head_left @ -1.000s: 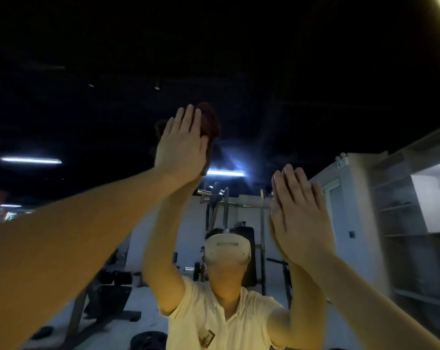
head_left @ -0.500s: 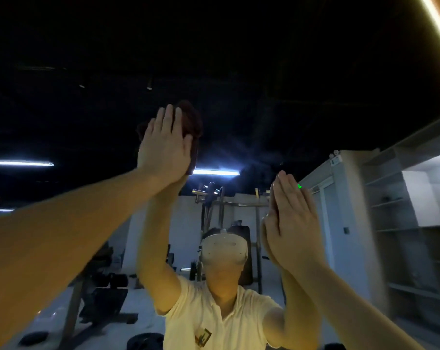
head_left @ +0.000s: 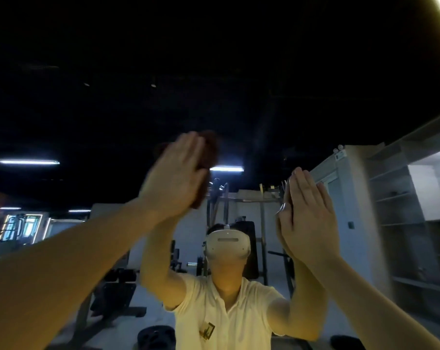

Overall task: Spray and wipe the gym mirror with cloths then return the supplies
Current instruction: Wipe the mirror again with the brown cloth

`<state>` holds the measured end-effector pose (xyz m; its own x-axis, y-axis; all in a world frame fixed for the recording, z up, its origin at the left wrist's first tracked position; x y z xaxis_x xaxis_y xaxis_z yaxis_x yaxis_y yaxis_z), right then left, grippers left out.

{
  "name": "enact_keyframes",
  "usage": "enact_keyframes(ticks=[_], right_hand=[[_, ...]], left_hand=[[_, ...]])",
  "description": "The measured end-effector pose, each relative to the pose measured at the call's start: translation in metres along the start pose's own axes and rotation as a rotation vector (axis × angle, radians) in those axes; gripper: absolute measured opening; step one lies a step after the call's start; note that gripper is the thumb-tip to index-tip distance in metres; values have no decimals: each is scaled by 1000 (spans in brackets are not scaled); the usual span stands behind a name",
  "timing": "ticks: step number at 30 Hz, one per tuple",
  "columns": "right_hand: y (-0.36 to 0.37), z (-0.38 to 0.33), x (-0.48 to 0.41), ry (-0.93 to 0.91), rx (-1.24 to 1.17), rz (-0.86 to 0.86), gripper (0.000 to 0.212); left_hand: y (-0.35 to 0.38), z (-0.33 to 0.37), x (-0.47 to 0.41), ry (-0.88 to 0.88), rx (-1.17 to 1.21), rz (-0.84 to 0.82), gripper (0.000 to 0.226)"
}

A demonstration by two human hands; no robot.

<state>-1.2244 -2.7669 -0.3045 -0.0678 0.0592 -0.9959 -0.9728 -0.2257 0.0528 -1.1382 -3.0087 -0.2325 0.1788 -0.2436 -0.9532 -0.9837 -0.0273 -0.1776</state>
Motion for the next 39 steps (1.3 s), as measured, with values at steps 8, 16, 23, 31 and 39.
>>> enact_keyframes(ticks=[8,16,23,31,39], right_hand=[[6,-9,4,49,-15,-37,69],[-5,10,9,21,-221,-18,65],[-6,7,23,26,-169,9,65],[-6,7,23,-18,-122,-95,70],[-14,25,15,-204,-80,-123,64]], left_hand=[[0,-37,37,-492,22,131,77],[64,170,13,-49,118,-54,67],[30,37,55,-36,21,-28,67],[1,-43,11,-530,44,163,67],[61,163,-19,43,38,-33,66]])
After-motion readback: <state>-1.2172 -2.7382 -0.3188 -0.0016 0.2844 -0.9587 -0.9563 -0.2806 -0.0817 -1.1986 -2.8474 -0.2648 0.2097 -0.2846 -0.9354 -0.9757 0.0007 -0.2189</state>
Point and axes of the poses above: each hand's wrist, its own x-axis away from the middle knuckle, its own y-axis out of the palm, z = x × y, the point moved 10 cm from there along -x, towards the middle knuckle, and after that the axes turned 10 degrees about x, right-handed, at the moved point
